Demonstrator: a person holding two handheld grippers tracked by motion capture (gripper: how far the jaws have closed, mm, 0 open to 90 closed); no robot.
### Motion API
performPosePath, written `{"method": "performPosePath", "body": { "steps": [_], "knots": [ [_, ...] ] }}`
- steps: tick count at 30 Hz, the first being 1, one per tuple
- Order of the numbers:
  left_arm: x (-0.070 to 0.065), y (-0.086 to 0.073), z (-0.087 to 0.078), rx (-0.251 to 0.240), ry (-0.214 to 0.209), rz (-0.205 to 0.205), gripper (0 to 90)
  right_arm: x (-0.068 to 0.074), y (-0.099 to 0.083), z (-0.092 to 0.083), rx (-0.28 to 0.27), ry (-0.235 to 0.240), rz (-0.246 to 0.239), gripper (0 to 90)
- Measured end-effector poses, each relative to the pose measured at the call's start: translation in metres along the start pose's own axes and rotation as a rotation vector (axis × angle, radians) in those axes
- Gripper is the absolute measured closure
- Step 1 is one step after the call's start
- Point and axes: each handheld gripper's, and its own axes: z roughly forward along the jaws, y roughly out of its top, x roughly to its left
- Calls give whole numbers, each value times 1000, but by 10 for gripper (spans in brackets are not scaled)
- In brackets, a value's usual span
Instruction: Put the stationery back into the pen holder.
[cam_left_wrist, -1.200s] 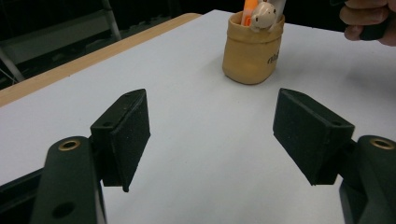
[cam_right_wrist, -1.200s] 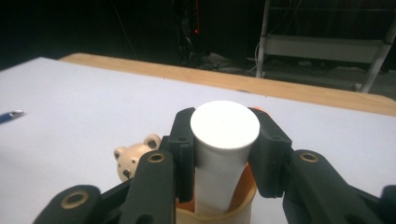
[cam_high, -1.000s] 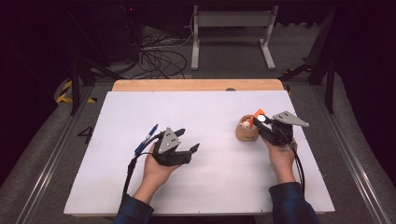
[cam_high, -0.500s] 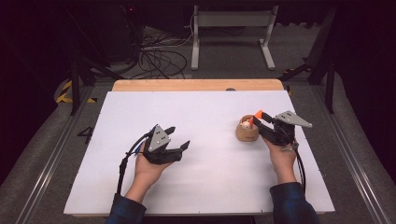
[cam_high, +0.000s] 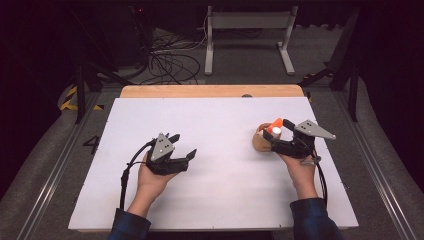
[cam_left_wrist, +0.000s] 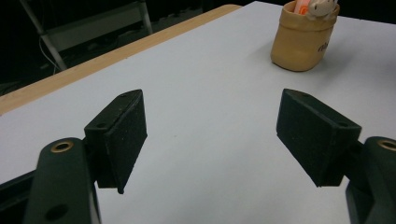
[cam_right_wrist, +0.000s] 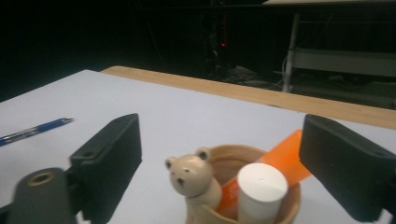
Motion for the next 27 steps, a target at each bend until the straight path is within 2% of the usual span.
{"method": "performPosePath", "body": {
  "steps": [5, 14, 16, 21, 27],
  "knots": [
    [9, -2, -8, 7, 23, -9, 231, 7, 1, -2, 21, 72, -18, 4],
    [30, -10, -15, 36, 78, -68, 193, 21, 2, -6, 47, 139, -53, 0],
    [35, -11, -16, 42, 87, -83, 189, 23, 3, -8, 52, 144, -61, 0],
    [46, -12, -15, 72, 142, -65, 186, 25, 2, -11, 59, 151, -67, 0],
    [59, -13, -9, 101, 159, -83, 220, 27, 2, -14, 70, 151, -69, 0]
  ]
}}
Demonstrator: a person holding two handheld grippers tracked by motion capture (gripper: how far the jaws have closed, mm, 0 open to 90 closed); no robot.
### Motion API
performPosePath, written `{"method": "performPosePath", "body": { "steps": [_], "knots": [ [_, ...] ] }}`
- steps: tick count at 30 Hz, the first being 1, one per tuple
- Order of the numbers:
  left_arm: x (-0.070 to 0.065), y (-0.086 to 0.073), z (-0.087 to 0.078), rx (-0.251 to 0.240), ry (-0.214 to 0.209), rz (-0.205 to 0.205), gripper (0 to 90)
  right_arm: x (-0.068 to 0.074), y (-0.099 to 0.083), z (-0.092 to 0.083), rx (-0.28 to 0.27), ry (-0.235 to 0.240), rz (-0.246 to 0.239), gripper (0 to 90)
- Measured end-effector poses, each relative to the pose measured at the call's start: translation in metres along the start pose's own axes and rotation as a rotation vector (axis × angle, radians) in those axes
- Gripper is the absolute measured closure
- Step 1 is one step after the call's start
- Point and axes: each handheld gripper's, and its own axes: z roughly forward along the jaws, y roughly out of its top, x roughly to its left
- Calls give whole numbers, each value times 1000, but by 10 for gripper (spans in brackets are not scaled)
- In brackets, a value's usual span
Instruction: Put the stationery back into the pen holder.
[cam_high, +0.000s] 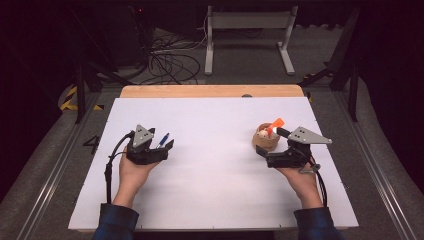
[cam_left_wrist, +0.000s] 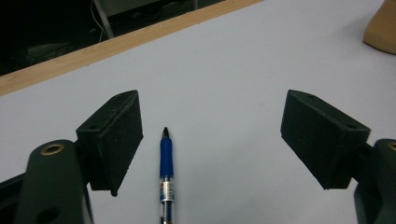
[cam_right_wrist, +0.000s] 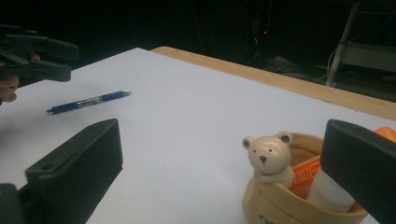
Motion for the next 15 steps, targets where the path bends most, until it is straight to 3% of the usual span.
{"method": "performPosePath", "body": {
  "steps": [6, 15],
  "knots": [
    [14, -3, 14, 50, 5, -51, 273, 2, 0, -2, -3, -13, -12, 0],
    [26, -12, 29, 113, 5, -77, 389, 4, -1, -7, -20, -35, -17, 8]
  ]
}}
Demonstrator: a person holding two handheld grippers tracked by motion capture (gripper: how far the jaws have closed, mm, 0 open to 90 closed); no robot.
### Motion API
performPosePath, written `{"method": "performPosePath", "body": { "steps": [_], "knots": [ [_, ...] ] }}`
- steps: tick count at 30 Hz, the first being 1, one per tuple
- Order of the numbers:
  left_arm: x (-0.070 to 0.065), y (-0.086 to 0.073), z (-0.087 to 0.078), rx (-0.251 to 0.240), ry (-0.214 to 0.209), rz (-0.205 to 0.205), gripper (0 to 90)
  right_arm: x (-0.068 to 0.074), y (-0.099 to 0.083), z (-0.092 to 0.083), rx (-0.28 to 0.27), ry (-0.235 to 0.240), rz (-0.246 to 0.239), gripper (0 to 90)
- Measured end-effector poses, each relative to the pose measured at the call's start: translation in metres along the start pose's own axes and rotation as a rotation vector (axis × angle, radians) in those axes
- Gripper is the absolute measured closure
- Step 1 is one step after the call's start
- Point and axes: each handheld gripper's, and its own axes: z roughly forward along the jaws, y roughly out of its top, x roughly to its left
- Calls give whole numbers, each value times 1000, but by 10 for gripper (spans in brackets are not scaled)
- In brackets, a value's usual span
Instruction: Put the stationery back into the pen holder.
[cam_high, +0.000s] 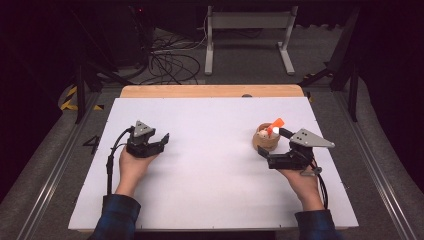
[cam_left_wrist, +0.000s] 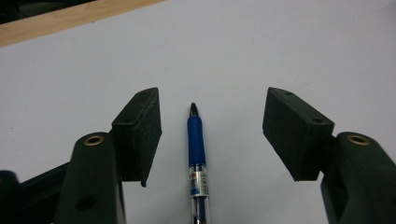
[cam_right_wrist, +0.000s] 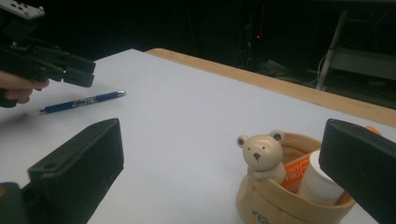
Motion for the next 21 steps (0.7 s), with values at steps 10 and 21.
{"method": "performPosePath", "body": {
  "steps": [10, 21],
  "knots": [
    [9, 2, 20, 83, -3, -7, 496, 1, -1, 1, 3, 8, 0, 11],
    [16, -2, 38, 187, -18, -19, 586, 1, -1, 0, 5, 10, 6, 13]
  ]
}}
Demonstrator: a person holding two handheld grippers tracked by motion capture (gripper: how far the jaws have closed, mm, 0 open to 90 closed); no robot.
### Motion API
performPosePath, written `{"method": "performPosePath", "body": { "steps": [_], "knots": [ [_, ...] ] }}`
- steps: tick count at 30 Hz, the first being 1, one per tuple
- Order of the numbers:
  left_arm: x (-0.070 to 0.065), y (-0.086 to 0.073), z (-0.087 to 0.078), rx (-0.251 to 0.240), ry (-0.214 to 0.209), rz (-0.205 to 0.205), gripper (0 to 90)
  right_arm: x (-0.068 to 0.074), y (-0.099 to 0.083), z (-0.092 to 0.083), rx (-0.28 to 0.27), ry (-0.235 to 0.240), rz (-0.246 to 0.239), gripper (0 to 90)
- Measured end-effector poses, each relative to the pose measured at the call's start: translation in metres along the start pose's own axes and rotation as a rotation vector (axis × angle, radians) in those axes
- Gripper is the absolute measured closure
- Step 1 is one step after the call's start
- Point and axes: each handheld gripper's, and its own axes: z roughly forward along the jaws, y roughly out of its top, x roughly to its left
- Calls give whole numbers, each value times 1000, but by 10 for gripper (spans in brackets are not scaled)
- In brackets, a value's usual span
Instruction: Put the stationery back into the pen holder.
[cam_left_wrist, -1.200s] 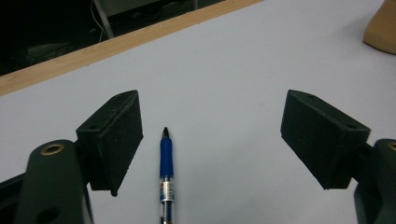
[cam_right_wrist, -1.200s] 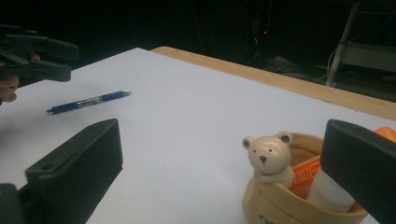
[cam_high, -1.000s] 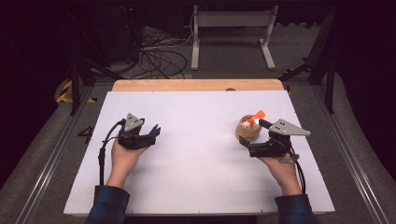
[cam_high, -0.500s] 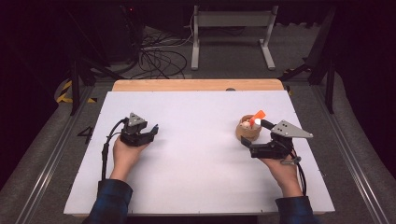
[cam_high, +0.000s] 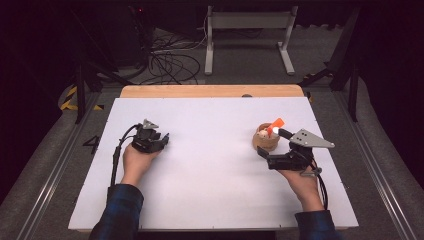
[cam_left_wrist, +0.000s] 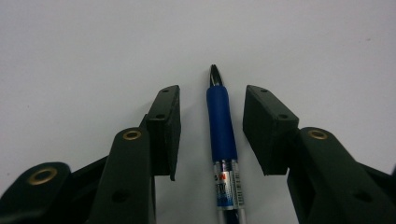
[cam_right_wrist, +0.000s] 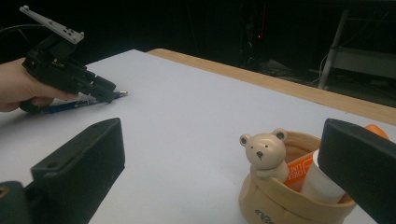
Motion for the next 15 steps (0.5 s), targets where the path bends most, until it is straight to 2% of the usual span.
{"method": "performPosePath", "body": {
  "steps": [2, 9, 14, 15],
  "knots": [
    [0, 1, 0, 2, 8, 16, 602, 0, 0, 0, 0, 1, 0, 13],
    [-2, 0, 0, 6, 4, -1, 671, 1, 1, 0, 1, 8, -1, 16],
    [-4, 1, 0, 11, 12, -3, 795, 4, 1, 1, 1, 13, -7, 18],
    [-3, 1, 0, 12, 10, -7, 799, 4, 1, 2, 1, 14, -8, 18]
  ]
}}
